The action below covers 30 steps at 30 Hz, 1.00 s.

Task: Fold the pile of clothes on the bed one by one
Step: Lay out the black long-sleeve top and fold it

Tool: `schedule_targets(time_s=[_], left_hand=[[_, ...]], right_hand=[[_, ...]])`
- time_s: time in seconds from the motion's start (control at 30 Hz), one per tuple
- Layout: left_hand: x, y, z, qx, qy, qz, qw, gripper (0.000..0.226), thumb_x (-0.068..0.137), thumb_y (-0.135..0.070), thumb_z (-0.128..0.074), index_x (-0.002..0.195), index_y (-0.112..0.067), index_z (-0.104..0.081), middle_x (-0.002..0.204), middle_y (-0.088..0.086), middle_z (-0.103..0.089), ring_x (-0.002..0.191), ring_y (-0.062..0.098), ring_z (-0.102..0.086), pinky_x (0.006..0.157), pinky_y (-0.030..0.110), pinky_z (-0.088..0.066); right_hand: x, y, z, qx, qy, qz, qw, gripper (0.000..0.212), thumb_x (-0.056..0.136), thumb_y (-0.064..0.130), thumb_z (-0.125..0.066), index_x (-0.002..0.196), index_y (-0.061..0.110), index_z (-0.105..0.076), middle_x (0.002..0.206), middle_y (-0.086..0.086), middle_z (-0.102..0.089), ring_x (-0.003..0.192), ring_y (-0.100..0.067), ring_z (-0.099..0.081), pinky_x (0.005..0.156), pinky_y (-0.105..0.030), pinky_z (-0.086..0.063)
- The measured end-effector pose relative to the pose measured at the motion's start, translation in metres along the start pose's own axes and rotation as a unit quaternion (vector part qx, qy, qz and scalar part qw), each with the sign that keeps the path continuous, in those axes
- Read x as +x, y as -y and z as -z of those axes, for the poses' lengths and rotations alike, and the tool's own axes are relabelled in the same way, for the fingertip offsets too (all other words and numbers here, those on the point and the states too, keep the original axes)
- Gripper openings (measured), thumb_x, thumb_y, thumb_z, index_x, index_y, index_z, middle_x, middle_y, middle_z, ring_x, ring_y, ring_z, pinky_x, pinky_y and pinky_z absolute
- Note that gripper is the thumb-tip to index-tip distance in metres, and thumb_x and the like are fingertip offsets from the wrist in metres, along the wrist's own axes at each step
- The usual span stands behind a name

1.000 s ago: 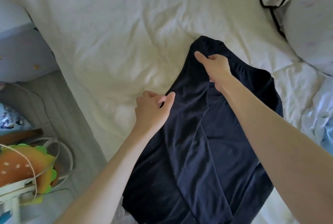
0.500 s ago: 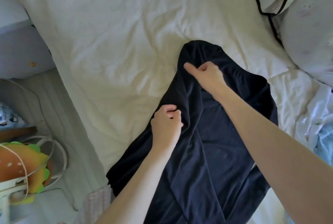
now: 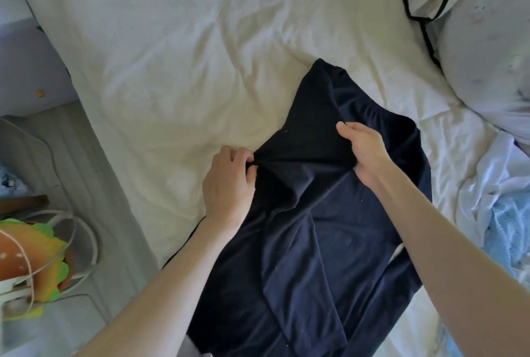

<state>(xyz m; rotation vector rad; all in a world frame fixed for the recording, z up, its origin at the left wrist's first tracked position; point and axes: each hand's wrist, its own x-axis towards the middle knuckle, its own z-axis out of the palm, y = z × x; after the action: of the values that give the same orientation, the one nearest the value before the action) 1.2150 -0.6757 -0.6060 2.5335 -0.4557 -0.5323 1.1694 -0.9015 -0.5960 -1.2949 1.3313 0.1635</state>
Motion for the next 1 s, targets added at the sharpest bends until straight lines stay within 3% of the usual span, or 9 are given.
schedule_targets(time_s=[0.13, 0.27, 0.4, 0.5, 0.6, 0.7, 0.83, 0.93, 1.0], left_hand=[[0.001, 0.008, 0.005, -0.034, -0.01, -0.042, 0.998, 0.01, 0.085, -0.007, -0.061, 0.094, -0.007, -0.058, 0.092, 0.006, -0.057, 0.081, 0.024, -0.055, 0.06, 0.031, -0.04], [0.008, 0.012, 0.007, -0.101, -0.013, 0.043, 0.994, 0.013, 0.088, -0.005, -0.048, 0.098, -0.012, -0.049, 0.092, -0.002, -0.054, 0.078, 0.018, -0.05, 0.066, 0.029, -0.036], [0.015, 0.018, 0.011, -0.122, -0.009, 0.031, 0.992, 0.015, 0.09, -0.004, -0.047, 0.103, -0.011, -0.051, 0.097, 0.0, -0.058, 0.082, 0.02, -0.054, 0.072, 0.036, -0.044], [0.021, 0.031, 0.013, -0.146, -0.017, 0.039, 0.988, 0.012, 0.091, -0.005, -0.05, 0.1, -0.011, -0.054, 0.093, -0.002, -0.06, 0.085, 0.02, -0.056, 0.074, 0.031, -0.044], [0.026, 0.041, 0.014, -0.156, -0.005, 0.047, 0.987, 0.006, 0.092, -0.008, -0.054, 0.096, -0.011, -0.055, 0.084, -0.008, -0.056, 0.078, 0.016, -0.054, 0.069, 0.017, -0.036], [0.029, 0.041, 0.014, -0.125, 0.02, 0.055, 0.99, 0.011, 0.091, -0.018, -0.059, 0.101, -0.013, -0.055, 0.089, -0.008, -0.055, 0.078, 0.014, -0.052, 0.07, 0.024, -0.04], [0.012, 0.032, 0.021, -0.105, -0.014, 0.06, 0.993, 0.022, 0.089, -0.021, -0.061, 0.109, -0.013, -0.054, 0.099, -0.007, -0.046, 0.087, 0.013, -0.048, 0.072, 0.025, -0.039], [-0.019, 0.021, 0.024, -0.118, -0.04, 0.047, 0.991, 0.014, 0.092, -0.021, -0.057, 0.104, -0.014, -0.058, 0.09, -0.007, -0.05, 0.078, 0.011, -0.047, 0.068, 0.025, -0.042], [-0.04, 0.013, 0.018, -0.152, 0.002, 0.063, 0.986, 0.01, 0.093, -0.02, -0.055, 0.099, -0.015, -0.062, 0.082, -0.007, -0.058, 0.068, 0.009, -0.049, 0.066, 0.027, -0.047]], right_hand=[[0.001, 0.006, -0.004, 0.052, 0.054, -0.031, 0.997, 0.015, 0.094, 0.01, -0.051, 0.103, 0.008, -0.062, 0.108, -0.007, -0.067, 0.099, -0.02, -0.063, 0.09, -0.034, -0.05], [0.005, 0.032, -0.027, 0.128, 0.119, -0.042, 0.984, 0.016, 0.082, 0.007, -0.043, 0.078, 0.019, -0.033, 0.08, -0.004, -0.04, 0.067, -0.017, -0.036, 0.062, -0.03, -0.032], [0.011, 0.06, -0.053, 0.211, 0.126, -0.034, 0.969, 0.02, 0.083, 0.0, -0.034, 0.092, 0.005, -0.051, 0.096, -0.011, -0.061, 0.086, -0.026, -0.061, 0.078, -0.033, -0.053], [0.015, 0.071, -0.069, 0.18, 0.11, -0.036, 0.977, 0.026, 0.085, 0.0, -0.035, 0.085, 0.008, -0.06, 0.082, -0.008, -0.067, 0.077, -0.023, -0.065, 0.065, -0.029, -0.054], [0.02, 0.069, -0.076, 0.172, 0.108, -0.034, 0.979, 0.025, 0.087, 0.0, -0.035, 0.082, 0.01, -0.058, 0.078, -0.005, -0.063, 0.069, -0.02, -0.061, 0.066, -0.029, -0.054], [0.018, 0.061, -0.07, 0.11, 0.071, -0.001, 0.991, 0.014, 0.089, 0.005, -0.045, 0.084, 0.013, -0.057, 0.081, -0.001, -0.059, 0.062, -0.014, -0.058, 0.061, -0.028, -0.051], [0.003, 0.027, -0.043, 0.002, 0.011, 0.063, 0.998, 0.008, 0.093, 0.016, -0.05, 0.095, 0.023, -0.056, 0.103, 0.0, -0.065, 0.089, -0.016, -0.064, 0.08, -0.031, -0.055], [-0.024, -0.016, -0.019, -0.055, -0.042, 0.052, 0.996, 0.011, 0.094, 0.017, -0.05, 0.093, 0.026, -0.056, 0.098, 0.003, -0.063, 0.088, -0.01, -0.062, 0.075, -0.026, -0.054], [-0.045, -0.047, -0.008, -0.079, -0.054, 0.022, 0.995, 0.014, 0.094, 0.014, -0.049, 0.089, 0.025, -0.057, 0.092, 0.002, -0.063, 0.08, -0.009, -0.061, 0.07, -0.024, -0.053]])
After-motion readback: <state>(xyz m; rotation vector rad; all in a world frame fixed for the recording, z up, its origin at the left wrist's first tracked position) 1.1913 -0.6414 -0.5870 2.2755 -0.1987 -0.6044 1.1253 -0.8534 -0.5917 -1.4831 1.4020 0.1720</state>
